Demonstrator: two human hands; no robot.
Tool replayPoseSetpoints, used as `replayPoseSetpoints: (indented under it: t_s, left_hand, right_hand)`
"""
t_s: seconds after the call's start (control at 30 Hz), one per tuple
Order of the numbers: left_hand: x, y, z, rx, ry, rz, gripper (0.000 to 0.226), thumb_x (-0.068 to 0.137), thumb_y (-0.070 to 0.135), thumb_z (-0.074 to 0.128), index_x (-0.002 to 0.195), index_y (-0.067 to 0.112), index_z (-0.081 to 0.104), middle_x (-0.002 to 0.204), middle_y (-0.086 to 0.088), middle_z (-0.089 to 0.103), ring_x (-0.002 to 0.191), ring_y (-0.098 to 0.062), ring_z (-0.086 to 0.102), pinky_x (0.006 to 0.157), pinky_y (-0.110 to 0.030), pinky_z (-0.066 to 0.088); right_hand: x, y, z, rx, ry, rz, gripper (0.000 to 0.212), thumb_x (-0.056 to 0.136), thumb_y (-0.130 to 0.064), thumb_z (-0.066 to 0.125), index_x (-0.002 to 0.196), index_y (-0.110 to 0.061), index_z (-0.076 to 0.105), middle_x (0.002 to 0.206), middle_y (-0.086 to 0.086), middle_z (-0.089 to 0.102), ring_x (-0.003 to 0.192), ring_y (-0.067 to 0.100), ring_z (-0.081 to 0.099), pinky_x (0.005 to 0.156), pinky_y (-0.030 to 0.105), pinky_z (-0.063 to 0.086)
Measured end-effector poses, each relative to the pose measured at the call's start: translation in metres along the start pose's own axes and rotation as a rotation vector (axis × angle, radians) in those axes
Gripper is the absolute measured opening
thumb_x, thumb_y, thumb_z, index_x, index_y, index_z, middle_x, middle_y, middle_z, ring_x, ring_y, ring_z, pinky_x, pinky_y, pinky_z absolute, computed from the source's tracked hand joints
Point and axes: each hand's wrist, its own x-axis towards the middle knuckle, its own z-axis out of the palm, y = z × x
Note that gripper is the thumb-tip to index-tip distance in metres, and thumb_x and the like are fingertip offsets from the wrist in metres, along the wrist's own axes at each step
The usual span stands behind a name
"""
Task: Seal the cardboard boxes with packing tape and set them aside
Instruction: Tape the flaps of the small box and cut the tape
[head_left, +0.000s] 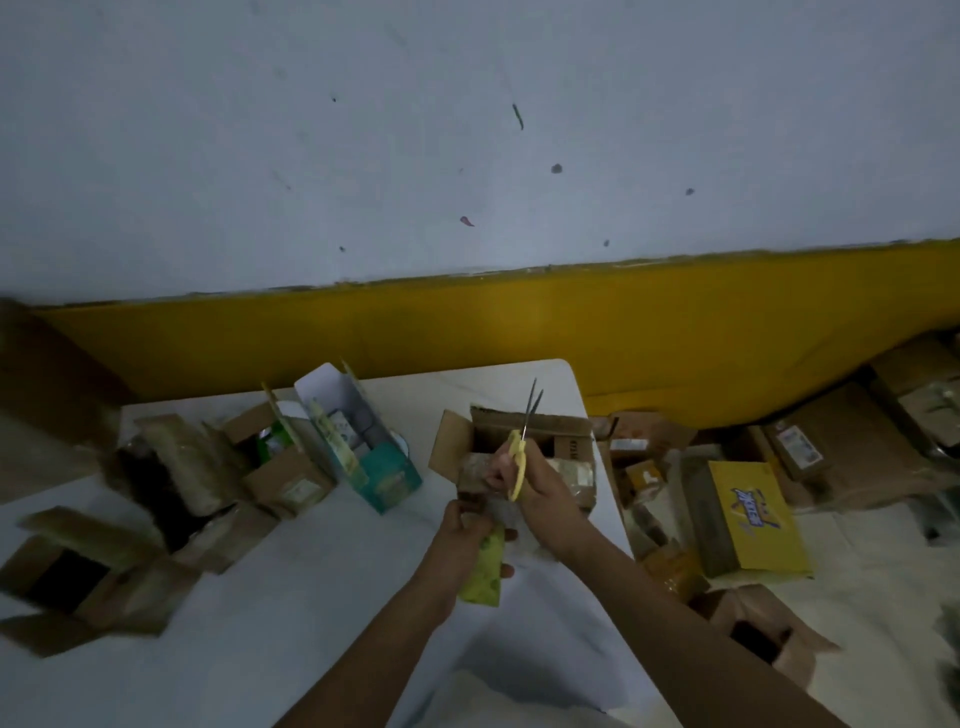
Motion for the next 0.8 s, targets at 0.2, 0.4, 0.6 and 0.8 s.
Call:
replayPoseSetpoints:
  t_s: [0.2, 0.4, 0.6, 0.8]
  left_hand:
    - [0.007, -0.002, -0.003, 0.109, -0.017, 0.034, 0.034, 0.097, 0.030, 0.058, 0.123, 0.016, 0.042, 0.117, -0.016, 0.064, 0.066, -0.026, 0.070, 0.053, -0.033, 0.057]
    - [0.015, -0.001, -0.011, 0.116, -0.027, 0.048, 0.023, 0.093, 0.027, 0.062, 0.112, 0.026, 0.049, 0.111, -0.013, 0.066, 0.082, -0.031, 0.073, 0.080, -0.057, 0.057]
    - [0.017, 0.001, -0.017, 0.106, -0.058, 0.045, 0.024, 0.095, 0.017, 0.059, 0.116, 0.018, 0.047, 0.113, -0.016, 0.066, 0.086, -0.023, 0.070, 0.056, -0.031, 0.056]
    - [0.016, 0.007, -0.024, 0.162, -0.089, 0.032, 0.025, 0.097, 0.026, 0.057, 0.118, 0.024, 0.045, 0.105, -0.012, 0.072, 0.071, -0.022, 0.069, 0.058, -0.031, 0.054]
  right_hand:
    - [0.006, -0.029, -0.012, -0.071, -0.101, 0.049, 0.015, 0.093, -0.044, 0.050, 0.093, -0.032, 0.058, 0.084, -0.009, 0.058, 0.083, 0.015, 0.057, 0.085, 0.048, 0.051]
    - [-0.032, -0.083, -0.077, -0.725, -0.290, 0.267, 0.048, 0.089, -0.068, 0.041, 0.105, -0.028, 0.062, 0.087, -0.003, 0.063, 0.080, 0.014, 0.061, 0.068, 0.038, 0.052]
    - [-0.047, -0.058, -0.063, -0.840, -0.500, 0.598, 0.054, 0.094, -0.060, 0.043, 0.129, -0.020, 0.056, 0.115, 0.000, 0.056, 0.093, 0.017, 0.059, 0.060, 0.018, 0.051]
    - [-0.023, -0.051, -0.045, -0.757, -0.456, 0.697, 0.052, 0.095, -0.056, 0.046, 0.124, -0.015, 0.060, 0.101, -0.001, 0.059, 0.096, 0.016, 0.057, 0.069, 0.024, 0.057]
